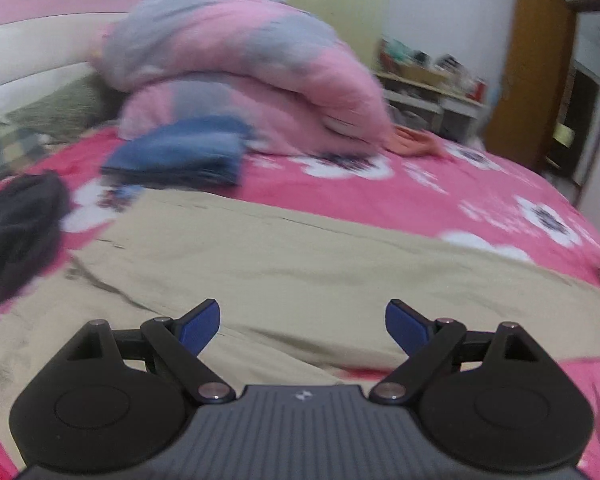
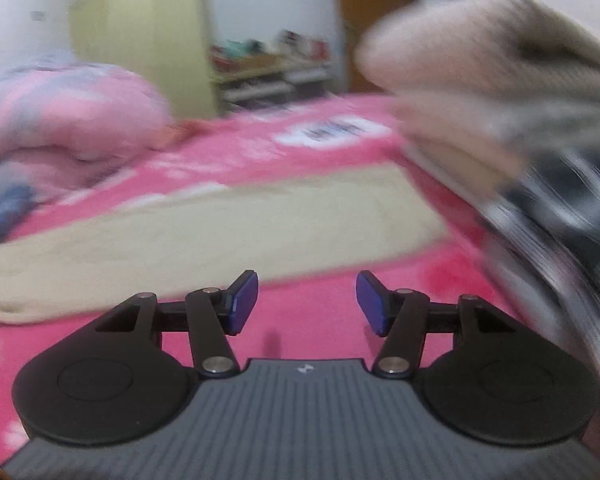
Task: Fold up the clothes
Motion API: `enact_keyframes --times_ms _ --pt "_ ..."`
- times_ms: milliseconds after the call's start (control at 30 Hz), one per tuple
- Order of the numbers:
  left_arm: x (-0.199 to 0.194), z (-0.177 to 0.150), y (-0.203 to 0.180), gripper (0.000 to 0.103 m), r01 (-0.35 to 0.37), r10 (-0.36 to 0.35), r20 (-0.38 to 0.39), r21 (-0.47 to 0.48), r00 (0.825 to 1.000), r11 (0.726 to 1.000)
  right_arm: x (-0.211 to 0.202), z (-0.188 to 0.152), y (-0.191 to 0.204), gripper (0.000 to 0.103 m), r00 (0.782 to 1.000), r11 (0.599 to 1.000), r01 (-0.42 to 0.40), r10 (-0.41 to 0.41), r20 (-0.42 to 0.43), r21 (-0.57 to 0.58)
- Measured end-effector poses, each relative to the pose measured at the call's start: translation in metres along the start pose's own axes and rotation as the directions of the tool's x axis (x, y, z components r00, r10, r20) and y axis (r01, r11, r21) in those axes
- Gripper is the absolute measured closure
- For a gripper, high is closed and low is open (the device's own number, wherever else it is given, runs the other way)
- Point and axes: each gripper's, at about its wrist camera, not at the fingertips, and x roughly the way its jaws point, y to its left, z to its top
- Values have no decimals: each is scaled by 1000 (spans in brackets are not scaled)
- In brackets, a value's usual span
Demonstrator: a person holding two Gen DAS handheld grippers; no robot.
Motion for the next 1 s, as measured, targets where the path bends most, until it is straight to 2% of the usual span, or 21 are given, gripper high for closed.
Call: enact_keyframes --times_ms 67,167,300,367,400,467,500,633,767,1000 --pt "9 -3 25 12 -3 4 13 -50 1000 999 15 15 44 49 992 992 -119 117 -41 -52" --pt "28 -9 50 12 20 -19 10 -117 1000 993 57 38 131 49 958 952 -272 254 -133 -143" --pt "43 -8 58 12 40 -34 69 -91 997 995 133 56 235 49 920 897 -371 321 -223 -242" --pt "50 -7 59 12 47 -40 95 -64 995 997 167 53 270 49 909 873 -393 322 -264 -289" --pt "54 -9 60 12 54 -49 97 -51 994 997 182 46 277 49 902 870 -397 310 -299 -293" --pt "60 -16 63 12 82 -78 88 -38 993 996 196 27 269 49 875 886 -395 282 -393 -244" --pt "63 -22 67 12 102 -99 77 -37 992 994 191 18 260 49 872 885 -399 285 -397 -240" --pt "72 -41 83 12 175 -174 40 -43 984 984 169 16 258 49 880 877 -403 294 -374 -260" --pt "75 -44 91 12 220 -218 36 -78 975 972 154 19 261 48 882 874 -403 291 -372 -271" --pt "78 -53 90 12 212 -211 25 -66 977 975 126 22 267 48 885 869 -401 285 -368 -291"
